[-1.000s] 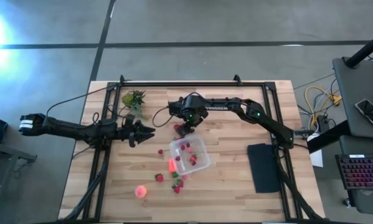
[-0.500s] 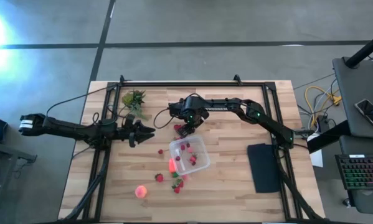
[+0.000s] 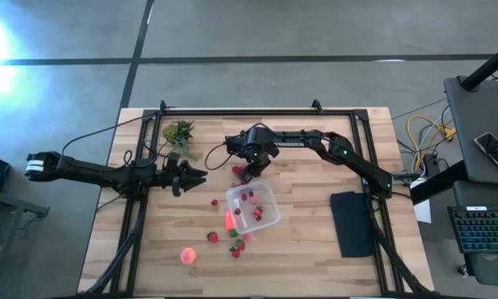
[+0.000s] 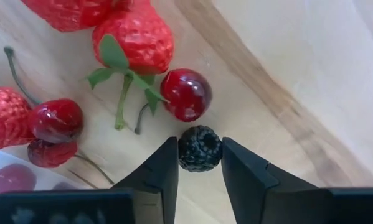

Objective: Pick and placing Produce into tupperware
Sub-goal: Put the blackberry into the transparent container, then put the cherry into the transparent container

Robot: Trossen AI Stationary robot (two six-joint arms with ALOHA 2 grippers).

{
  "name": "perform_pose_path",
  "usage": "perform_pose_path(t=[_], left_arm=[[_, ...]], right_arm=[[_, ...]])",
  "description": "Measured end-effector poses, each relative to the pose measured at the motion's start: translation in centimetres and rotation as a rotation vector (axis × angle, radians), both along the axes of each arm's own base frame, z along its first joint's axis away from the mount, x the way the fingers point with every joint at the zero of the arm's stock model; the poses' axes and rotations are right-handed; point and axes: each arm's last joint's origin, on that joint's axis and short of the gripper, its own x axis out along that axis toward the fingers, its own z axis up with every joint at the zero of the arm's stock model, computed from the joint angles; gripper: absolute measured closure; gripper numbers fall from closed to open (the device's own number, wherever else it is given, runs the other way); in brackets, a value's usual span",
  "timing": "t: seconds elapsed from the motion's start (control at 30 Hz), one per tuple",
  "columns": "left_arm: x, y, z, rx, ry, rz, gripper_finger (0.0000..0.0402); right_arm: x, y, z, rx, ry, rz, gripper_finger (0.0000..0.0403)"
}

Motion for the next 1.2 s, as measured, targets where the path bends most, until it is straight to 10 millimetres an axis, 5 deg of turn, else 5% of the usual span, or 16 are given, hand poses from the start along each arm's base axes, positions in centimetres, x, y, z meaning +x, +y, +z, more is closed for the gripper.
perform_pose_path(t=[0.2,0.37,0.53,0.93,1.2], left_arm=[[0.0,0.0,0.0,0.0,-0.002,0.0,0.0164],[0.0,0.0,0.1,0.0,-0.007,-0.001,0.0164],[0.0,0.0,0.1,0.0,-0.012,-0.001,0.0164],[0.0,0.0,0.0,0.001,0.004,-0.005,0.0164],[0.2,-0.1,-0.4,0.0,0.032,-0.048,0.0164]], right_arm=[[-0.4,-1.3,1.7,0.002,0.004,0.044,0.0297],[-1.1,-2.4,6.8,0.028,-0.086,0.096,0.0302],[-1.3,0.0,10.4,0.17,-0.154,0.229,0.0301],[-0.2,8.4,10.1,0.214,-0.136,0.404,0.0297],[0.0,10.9,9.7,-0.072,-0.077,0.593,0.024]])
